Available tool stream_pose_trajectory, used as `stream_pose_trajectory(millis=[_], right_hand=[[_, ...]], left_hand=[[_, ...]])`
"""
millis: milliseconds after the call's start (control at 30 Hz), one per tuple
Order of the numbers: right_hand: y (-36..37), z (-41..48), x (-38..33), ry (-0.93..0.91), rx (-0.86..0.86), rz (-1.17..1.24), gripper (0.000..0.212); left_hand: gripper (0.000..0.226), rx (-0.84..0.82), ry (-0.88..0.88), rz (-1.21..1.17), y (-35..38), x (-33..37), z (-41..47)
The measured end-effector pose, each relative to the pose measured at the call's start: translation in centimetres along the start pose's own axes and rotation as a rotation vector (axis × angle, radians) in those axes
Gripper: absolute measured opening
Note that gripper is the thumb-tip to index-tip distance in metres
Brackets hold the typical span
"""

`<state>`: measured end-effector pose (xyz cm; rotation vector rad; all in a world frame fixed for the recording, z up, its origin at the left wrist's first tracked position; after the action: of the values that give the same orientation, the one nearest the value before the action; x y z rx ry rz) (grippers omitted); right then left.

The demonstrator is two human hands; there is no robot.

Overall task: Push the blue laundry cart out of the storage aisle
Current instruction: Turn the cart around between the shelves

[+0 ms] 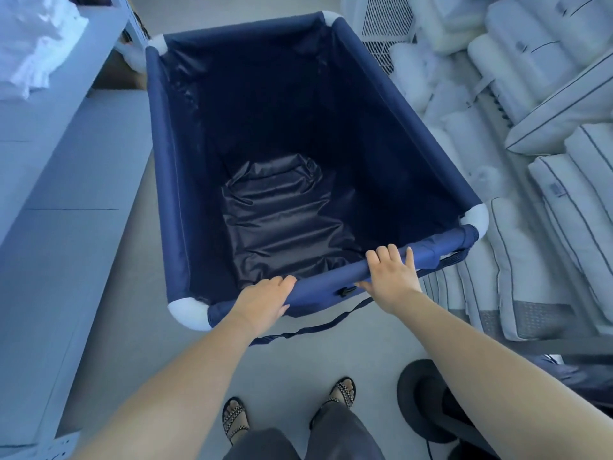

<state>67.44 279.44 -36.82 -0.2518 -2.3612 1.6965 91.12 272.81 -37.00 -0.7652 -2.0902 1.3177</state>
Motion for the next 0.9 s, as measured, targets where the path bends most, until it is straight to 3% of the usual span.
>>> stream_pose_trajectory(millis=[900], right_hand=[[2.6, -7.4, -9.0, 0.276, -0.066, 0.158, 0.055]], left_hand=[[0.039, -0.108, 0.118, -0.021, 0.3, -7.8, -4.3]])
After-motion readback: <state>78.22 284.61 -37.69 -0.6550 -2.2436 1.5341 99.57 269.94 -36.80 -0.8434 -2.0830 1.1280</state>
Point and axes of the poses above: each hand's wrist, its own z-axis towards the middle knuckle, its own y-axis out of the palm, x = y × z, the point moved 1 cm from there along z, towards the middle knuckle, and after that the axes turned 3 degrees about y, right-handed, at the moved point
